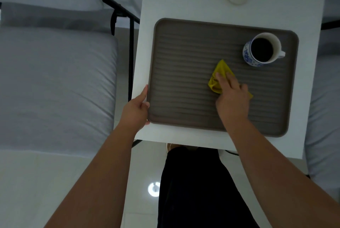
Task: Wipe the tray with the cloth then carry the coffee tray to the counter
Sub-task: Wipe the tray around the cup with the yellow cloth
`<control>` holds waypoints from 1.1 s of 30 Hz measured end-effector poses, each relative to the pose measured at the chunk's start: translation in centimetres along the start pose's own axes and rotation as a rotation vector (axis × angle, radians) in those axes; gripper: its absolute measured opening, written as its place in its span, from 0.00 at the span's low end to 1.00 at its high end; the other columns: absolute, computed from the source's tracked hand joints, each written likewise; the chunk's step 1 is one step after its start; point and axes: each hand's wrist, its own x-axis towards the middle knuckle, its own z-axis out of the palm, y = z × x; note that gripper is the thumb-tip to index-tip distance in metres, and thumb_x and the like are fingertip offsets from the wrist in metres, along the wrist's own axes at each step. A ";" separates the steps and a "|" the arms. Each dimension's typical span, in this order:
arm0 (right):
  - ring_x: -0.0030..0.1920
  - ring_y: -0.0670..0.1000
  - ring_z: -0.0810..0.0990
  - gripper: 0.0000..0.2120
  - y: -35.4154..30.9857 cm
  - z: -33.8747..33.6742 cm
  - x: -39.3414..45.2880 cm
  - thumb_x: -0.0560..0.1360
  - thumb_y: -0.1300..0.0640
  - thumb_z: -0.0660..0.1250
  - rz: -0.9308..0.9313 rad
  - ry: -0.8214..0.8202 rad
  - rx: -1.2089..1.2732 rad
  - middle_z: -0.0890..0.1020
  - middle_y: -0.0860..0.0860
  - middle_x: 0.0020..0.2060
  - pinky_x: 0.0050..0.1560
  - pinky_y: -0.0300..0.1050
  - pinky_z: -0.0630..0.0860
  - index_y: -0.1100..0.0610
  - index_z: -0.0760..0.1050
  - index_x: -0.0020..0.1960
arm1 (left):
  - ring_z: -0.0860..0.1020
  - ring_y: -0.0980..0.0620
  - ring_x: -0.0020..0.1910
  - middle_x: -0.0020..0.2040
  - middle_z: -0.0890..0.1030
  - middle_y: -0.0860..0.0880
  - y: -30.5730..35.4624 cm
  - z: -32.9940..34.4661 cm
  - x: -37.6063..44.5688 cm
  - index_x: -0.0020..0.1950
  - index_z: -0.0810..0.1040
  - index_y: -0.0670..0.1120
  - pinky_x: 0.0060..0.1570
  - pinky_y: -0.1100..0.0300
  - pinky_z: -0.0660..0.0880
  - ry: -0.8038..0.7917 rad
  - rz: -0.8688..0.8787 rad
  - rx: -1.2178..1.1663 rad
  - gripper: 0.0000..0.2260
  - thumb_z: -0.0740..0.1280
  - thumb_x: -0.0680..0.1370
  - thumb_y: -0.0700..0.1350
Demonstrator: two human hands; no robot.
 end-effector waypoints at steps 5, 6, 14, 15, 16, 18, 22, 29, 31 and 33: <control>0.55 0.65 0.72 0.31 -5.9 1.0 1.1 0.67 0.65 0.66 0.085 -0.010 0.068 0.69 0.56 0.70 0.54 0.55 0.69 0.52 0.68 0.69 | 0.78 0.50 0.51 0.56 0.76 0.48 -0.2 -0.1 0.2 0.74 0.63 0.64 0.40 0.60 0.79 -0.010 0.014 0.034 0.24 0.57 0.83 0.41; 0.57 0.64 0.71 0.31 -7.6 1.1 1.3 0.68 0.64 0.65 0.047 -0.037 0.062 0.68 0.55 0.71 0.56 0.55 0.69 0.51 0.67 0.70 | 0.78 0.50 0.50 0.54 0.76 0.48 -0.2 -0.1 0.2 0.74 0.63 0.64 0.41 0.59 0.79 -0.005 0.019 0.037 0.24 0.57 0.83 0.41; 0.64 0.60 0.65 0.31 -14.2 1.5 2.2 0.74 0.59 0.63 -0.287 -0.236 -0.015 0.61 0.51 0.73 0.60 0.55 0.67 0.47 0.58 0.74 | 0.78 0.51 0.47 0.50 0.77 0.49 -0.1 -0.2 0.3 0.74 0.63 0.63 0.43 0.55 0.81 -0.005 0.025 0.072 0.24 0.57 0.83 0.40; 0.62 0.61 0.67 0.31 -12.8 1.3 2.2 0.73 0.60 0.63 -0.287 -0.227 -0.018 0.62 0.51 0.73 0.59 0.55 0.68 0.46 0.59 0.73 | 0.78 0.52 0.46 0.49 0.77 0.49 0.0 -0.2 0.2 0.75 0.63 0.63 0.45 0.55 0.81 -0.005 0.027 0.078 0.24 0.57 0.83 0.40; 0.60 0.62 0.68 0.31 -11.2 1.0 2.1 0.72 0.61 0.62 -0.267 -0.201 -0.010 0.63 0.51 0.73 0.57 0.55 0.69 0.46 0.61 0.73 | 0.77 0.53 0.45 0.48 0.76 0.50 0.0 -0.2 0.2 0.75 0.62 0.62 0.46 0.54 0.81 -0.007 0.027 0.081 0.24 0.57 0.83 0.40; 0.56 0.63 0.69 0.31 -7.4 0.5 1.5 0.71 0.63 0.62 -0.167 -0.142 0.015 0.64 0.51 0.73 0.55 0.54 0.70 0.46 0.64 0.72 | 0.77 0.55 0.46 0.51 0.77 0.50 0.2 -0.2 0.1 0.75 0.62 0.62 0.44 0.57 0.80 -0.013 0.025 0.082 0.25 0.56 0.83 0.39; 0.59 0.65 0.68 0.33 -2.7 -0.2 0.3 0.71 0.65 0.63 0.129 -0.095 0.032 0.61 0.53 0.74 0.58 0.55 0.68 0.49 0.61 0.73 | 0.76 0.59 0.45 0.59 0.76 0.51 0.1 -0.1 0.2 0.76 0.61 0.62 0.39 0.63 0.78 -0.018 0.032 0.095 0.25 0.56 0.83 0.39; 0.63 0.63 0.64 0.31 -9.4 0.7 3.1 0.75 0.62 0.59 0.151 -0.145 0.076 0.56 0.53 0.75 0.62 0.51 0.65 0.49 0.56 0.75 | 0.76 0.52 0.46 0.45 0.76 0.51 0.4 -0.3 0.5 0.75 0.61 0.62 0.46 0.56 0.79 -0.037 0.023 0.113 0.24 0.56 0.83 0.40; 0.64 0.62 0.63 0.31 -12.2 0.7 3.4 0.75 0.61 0.59 0.010 -0.191 0.049 0.56 0.52 0.75 0.64 0.52 0.65 0.49 0.55 0.76 | 0.76 0.51 0.46 0.44 0.75 0.52 0.4 -0.3 0.4 0.75 0.62 0.62 0.47 0.54 0.79 -0.034 0.020 0.096 0.24 0.57 0.83 0.39; 0.66 0.62 0.63 0.31 -14.7 0.9 3.2 0.75 0.61 0.60 -0.163 -0.231 0.008 0.57 0.53 0.75 0.65 0.54 0.65 0.51 0.54 0.76 | 0.76 0.52 0.44 0.45 0.76 0.51 0.5 -0.2 0.3 0.75 0.62 0.61 0.49 0.51 0.79 -0.031 0.014 0.083 0.25 0.57 0.83 0.39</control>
